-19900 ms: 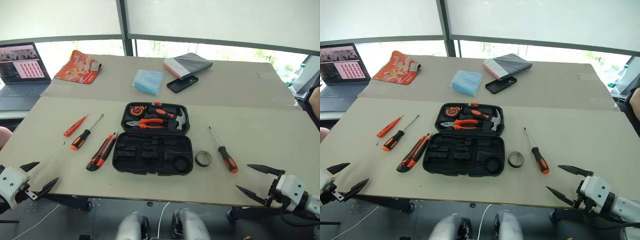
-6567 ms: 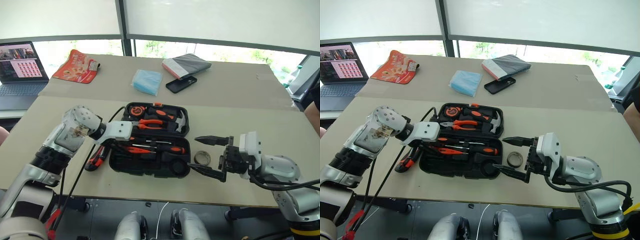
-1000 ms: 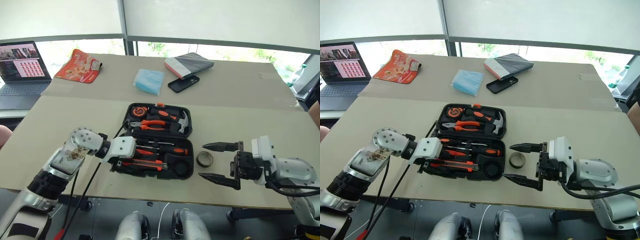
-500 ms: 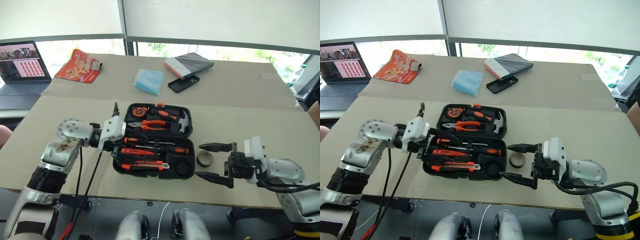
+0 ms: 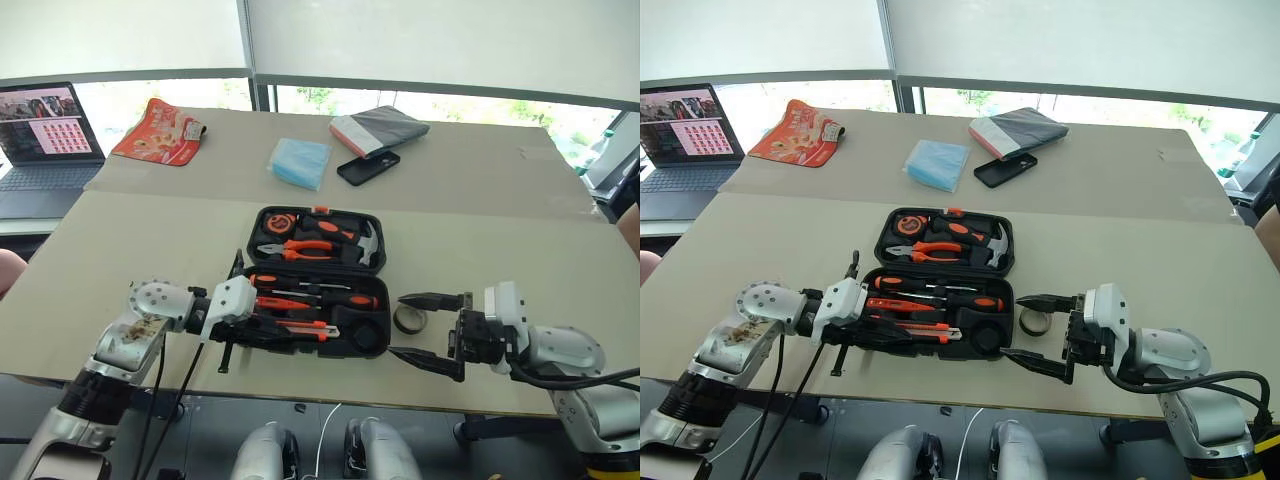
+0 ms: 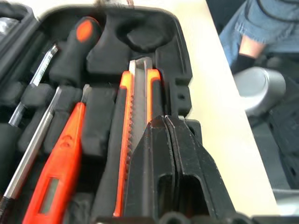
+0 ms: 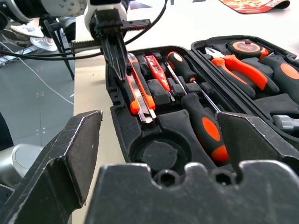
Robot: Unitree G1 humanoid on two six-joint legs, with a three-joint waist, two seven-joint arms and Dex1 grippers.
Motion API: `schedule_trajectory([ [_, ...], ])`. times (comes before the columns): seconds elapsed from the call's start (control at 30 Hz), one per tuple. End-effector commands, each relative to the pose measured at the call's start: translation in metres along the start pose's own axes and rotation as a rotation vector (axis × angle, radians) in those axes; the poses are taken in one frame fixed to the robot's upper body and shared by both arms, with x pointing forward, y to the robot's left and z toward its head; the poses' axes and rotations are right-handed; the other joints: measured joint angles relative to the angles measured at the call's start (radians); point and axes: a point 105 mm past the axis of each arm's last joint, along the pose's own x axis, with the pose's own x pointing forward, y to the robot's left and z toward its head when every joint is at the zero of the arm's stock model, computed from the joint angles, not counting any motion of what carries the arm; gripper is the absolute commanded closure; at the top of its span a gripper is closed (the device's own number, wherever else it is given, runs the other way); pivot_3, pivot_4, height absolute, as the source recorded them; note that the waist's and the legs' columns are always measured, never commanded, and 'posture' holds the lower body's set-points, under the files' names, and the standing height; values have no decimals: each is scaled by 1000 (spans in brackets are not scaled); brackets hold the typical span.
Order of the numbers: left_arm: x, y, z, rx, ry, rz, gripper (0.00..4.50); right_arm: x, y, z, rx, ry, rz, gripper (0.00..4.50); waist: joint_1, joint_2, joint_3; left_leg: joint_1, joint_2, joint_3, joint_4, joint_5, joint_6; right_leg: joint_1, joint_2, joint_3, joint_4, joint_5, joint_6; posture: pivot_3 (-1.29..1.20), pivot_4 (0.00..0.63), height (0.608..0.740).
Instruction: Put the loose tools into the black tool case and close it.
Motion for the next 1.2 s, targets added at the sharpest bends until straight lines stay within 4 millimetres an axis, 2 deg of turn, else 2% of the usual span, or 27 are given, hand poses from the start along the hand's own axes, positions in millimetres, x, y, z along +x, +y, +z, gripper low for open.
schedule_trajectory([
  [0.03, 8, -4, -31, -89, 81, 55, 4449, -3, -2, 6, -45, -18, -14, 0, 0, 3, -2, 0, 0, 0, 0, 0, 0, 0, 0, 0, 0, 0, 0, 0, 150, 740],
  [0.1, 12, -7, -42, -131, 102, 71, 4449, -4, -3, 6, -45, -16, -21, 0, 0, 8, -6, 1, 0, 0, 0, 0, 1, 1, 0, 0, 0, 0, 0, 0, 150, 740],
  [0.23, 18, -2, -44, -179, 89, 113, 4449, -3, -1, 5, -43, -13, -17, 0, 4, 20, -13, 11, -1, 0, -3, -5, 5, 11, -2, 0, -2, 0, 0, 0, 150, 740],
  [0.33, 20, -1, -28, -146, 17, 85, 4449, -4, -1, 7, -43, -14, -18, 0, 6, 22, -15, 20, -1, 0, -7, -9, -2, 17, -7, -1, -4, -3, -4, 0, 150, 740],
  [0.43, 15, 5, -13, -110, -51, 93, 4449, -6, -2, 6, -40, -9, -21, 0, 6, 23, -15, 19, -1, 0, -8, -9, -2, 17, -8, -1, -4, -4, -5, 0, 150, 740],
  [0.53, 12, 13, -23, -114, 2, 129, 4449, -5, -3, 6, -38, -10, -21, 0, 6, 21, -14, 16, -1, 0, -8, -8, -2, 15, -7, -1, -4, -1, 0, 0, 150, 740],
  [0.67, 16, 15, -26, -181, -8, 157, 4449, -2, -2, 7, -35, -20, -22, 0, 3, 20, -13, 15, -2, 0, -8, -5, 4, 15, -7, -1, -5, -1, 0, 0, 150, 740],
  [0.83, 21, 0, -52, -244, 131, 108, 4449, -2, -1, 7, -31, -20, -26, 0, 2, 20, -13, 16, -2, -1, -8, -7, 2, 16, -8, -1, -5, -1, 0, 0, 150, 740],
  [0.97, 27, -4, -52, -201, 127, 86, 4449, -4, -1, 7, -31, -16, -34, 0, 3, 21, -14, 17, -2, -1, -8, -9, -1, 16, -8, -1, -6, -1, 0, 0, 150, 740],
  [1.07, 21, 6, -36, -146, 22, 130, 4449, -12, -5, 5, -30, 4, -76, 0, 4, 21, -14, 17, -2, -1, -8, -9, -1, 17, -8, -1, -6, -1, 0, 0, 150, 740],
  [1.13, 13, 11, -17, -128, -115, 150, 4449, -19, -9, 4, -29, 16, -116, 0, 4, 20, -14, 16, -2, -1, -8, -9, -1, 16, -9, -1, -6, -1, 0, 0, 150, 740],
  [1.2, -8, 22, 9, -60, -259, 227, 3930, -39, -12, -5, -26, 69, -194, 0, 3, 19, -13, 14, -2, -1, -8, -9, -1, 15, -9, -1, -6, -1, 1, 0, 150, 740],
])
